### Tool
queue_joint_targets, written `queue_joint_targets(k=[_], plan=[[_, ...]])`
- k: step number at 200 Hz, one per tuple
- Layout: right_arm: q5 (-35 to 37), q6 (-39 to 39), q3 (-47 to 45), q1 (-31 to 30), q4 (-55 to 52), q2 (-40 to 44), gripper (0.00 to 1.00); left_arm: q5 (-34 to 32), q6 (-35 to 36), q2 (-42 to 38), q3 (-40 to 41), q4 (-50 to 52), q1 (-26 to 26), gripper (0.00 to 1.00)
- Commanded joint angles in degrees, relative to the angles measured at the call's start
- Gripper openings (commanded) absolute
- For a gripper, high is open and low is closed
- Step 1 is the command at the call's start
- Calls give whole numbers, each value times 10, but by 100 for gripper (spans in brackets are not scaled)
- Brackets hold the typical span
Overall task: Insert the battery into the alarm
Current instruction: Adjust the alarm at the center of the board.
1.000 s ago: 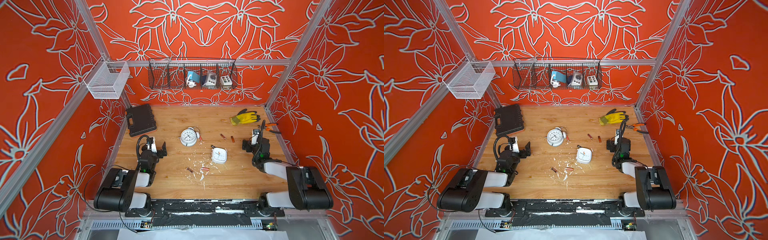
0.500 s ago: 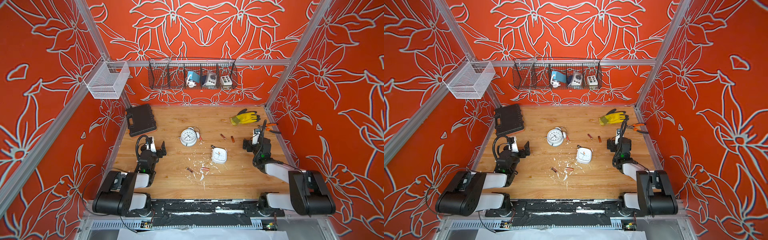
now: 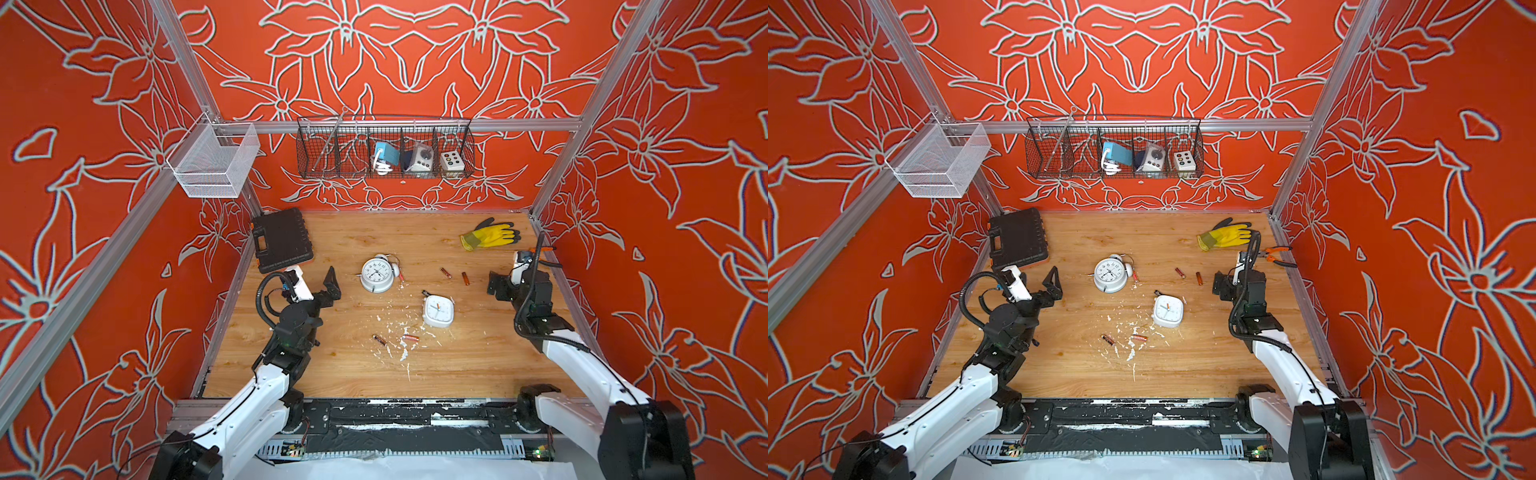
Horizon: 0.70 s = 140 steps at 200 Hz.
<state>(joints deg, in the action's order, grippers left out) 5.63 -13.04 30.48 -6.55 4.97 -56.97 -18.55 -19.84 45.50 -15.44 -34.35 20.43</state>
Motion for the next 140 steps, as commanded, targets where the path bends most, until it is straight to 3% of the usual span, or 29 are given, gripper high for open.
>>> queue_joint_targets(k=[1, 41, 80, 140], plan=[[-54, -94, 30, 0, -128, 21, 97, 53, -141, 14, -35, 100, 40, 98], [-241, -176, 17, 2, -171, 35, 98, 190, -270, 81, -57, 111, 88, 98], [-415, -298, -45, 1, -94, 19, 95, 311, -313, 198, -71, 39, 132, 98], [-466, -343, -81, -2, -2, -55, 85, 423, -368, 367, -113, -62, 177, 97]])
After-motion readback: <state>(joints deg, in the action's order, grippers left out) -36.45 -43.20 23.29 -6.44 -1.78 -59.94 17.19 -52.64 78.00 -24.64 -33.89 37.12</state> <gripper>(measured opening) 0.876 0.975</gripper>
